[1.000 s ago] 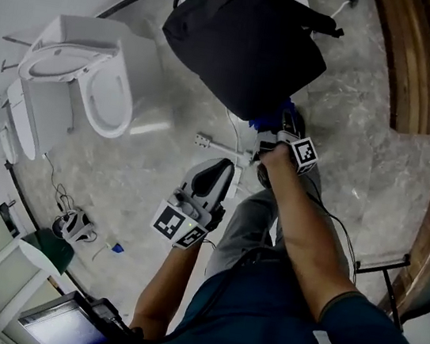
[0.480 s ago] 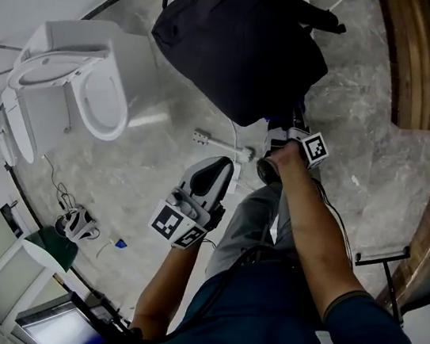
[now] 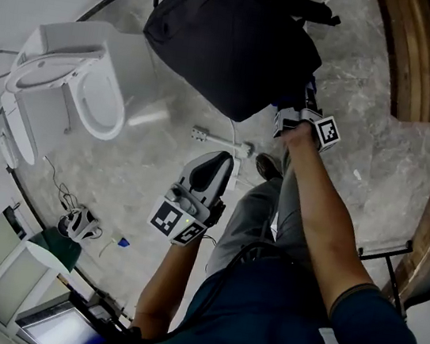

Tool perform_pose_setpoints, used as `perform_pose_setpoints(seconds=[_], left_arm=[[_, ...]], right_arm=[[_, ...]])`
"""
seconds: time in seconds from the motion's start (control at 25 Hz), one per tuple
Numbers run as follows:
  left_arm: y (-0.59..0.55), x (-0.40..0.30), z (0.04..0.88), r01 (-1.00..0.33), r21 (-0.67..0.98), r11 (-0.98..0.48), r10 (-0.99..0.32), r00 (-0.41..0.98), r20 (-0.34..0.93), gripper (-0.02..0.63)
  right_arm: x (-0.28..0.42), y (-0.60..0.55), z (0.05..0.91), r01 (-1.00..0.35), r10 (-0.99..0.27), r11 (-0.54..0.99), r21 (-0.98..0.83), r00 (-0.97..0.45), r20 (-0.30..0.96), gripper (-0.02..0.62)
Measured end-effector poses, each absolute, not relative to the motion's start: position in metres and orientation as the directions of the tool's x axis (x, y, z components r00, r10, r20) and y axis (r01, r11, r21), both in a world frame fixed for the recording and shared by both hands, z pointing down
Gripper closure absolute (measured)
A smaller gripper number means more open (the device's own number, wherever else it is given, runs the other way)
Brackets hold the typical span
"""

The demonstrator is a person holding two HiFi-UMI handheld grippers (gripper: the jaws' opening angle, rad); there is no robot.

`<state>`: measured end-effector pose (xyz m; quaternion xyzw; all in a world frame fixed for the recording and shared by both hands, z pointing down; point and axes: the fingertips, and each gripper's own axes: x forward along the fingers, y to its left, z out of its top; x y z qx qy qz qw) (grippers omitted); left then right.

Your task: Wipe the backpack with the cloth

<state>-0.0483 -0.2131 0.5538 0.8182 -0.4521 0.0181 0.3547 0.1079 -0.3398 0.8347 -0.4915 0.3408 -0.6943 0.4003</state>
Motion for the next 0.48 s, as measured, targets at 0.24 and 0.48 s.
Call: perform_pose_setpoints(seconds=[0.24,0.48], left_arm=[[-0.209,-0.036,0.553,-0.747,0.57,-0.343,-0.721,0.598,0.351,0.578],[-0.207,-0.037,0.55,-0.755,0.558,-0.343,-0.726,0.59,0.352,0.578]], right_arm=[[0.054,-0.285,0.826,0.231,-0.847,-0.496,-0.837,-0.34,0.408,0.545],[0.022,-0.246,0.835,0.239,-0.784,-0.575,-0.782,-0.436,0.443,0.545]])
